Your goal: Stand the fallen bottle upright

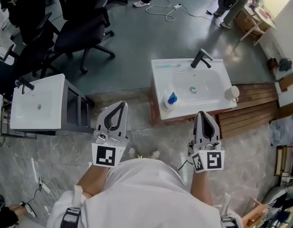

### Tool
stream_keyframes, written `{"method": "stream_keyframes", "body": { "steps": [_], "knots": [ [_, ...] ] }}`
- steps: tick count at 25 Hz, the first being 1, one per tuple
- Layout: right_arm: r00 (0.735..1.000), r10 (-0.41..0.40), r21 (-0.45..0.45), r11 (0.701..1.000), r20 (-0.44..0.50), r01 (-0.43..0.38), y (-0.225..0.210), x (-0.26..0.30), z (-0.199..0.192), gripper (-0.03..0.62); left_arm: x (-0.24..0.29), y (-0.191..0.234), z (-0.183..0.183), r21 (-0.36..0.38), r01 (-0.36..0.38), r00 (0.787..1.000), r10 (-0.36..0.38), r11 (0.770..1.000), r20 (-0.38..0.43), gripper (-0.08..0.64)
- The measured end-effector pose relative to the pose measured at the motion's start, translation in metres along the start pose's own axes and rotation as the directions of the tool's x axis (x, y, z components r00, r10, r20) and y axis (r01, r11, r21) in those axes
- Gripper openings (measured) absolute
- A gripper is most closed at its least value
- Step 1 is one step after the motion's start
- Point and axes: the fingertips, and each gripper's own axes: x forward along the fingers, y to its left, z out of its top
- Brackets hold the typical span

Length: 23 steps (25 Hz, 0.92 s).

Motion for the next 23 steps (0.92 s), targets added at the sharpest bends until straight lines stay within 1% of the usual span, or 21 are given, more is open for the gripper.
{"method": "stream_keyframes", "body": {
  "steps": [4, 9, 17, 23],
  "knots": [
    [1.0, 0.004, 0.001, 1.0, 0.011, -0.004, -0.004, 0.004, 0.004, 0.038, 0.005, -0.004, 0.001, -0.003, 0.0, 1.0, 0.0, 1.0, 0.002, 0.017],
    [0.999, -0.03, 0.006, 1.0, 0.031, 0.03, -0.016, 0.004, 0.006, 0.038, 0.014, -0.013, -0.001, -0.008, 0.026, 1.0, -0.026, 1.0, 0.002, 0.017],
    [0.999, -0.041, 0.021, 0.999, -0.028, 0.042, -0.023, -0.002, -0.006, 0.038, 0.038, -0.032, 0.002, -0.015, 0.103, 0.995, -0.102, 0.995, 0.015, 0.017],
    [0.998, -0.052, 0.023, 0.998, -0.041, 0.053, -0.023, -0.011, -0.004, 0.038, 0.04, -0.04, 0.009, -0.02, 0.127, 0.992, -0.127, 0.992, 0.013, 0.017]
  ]
}}
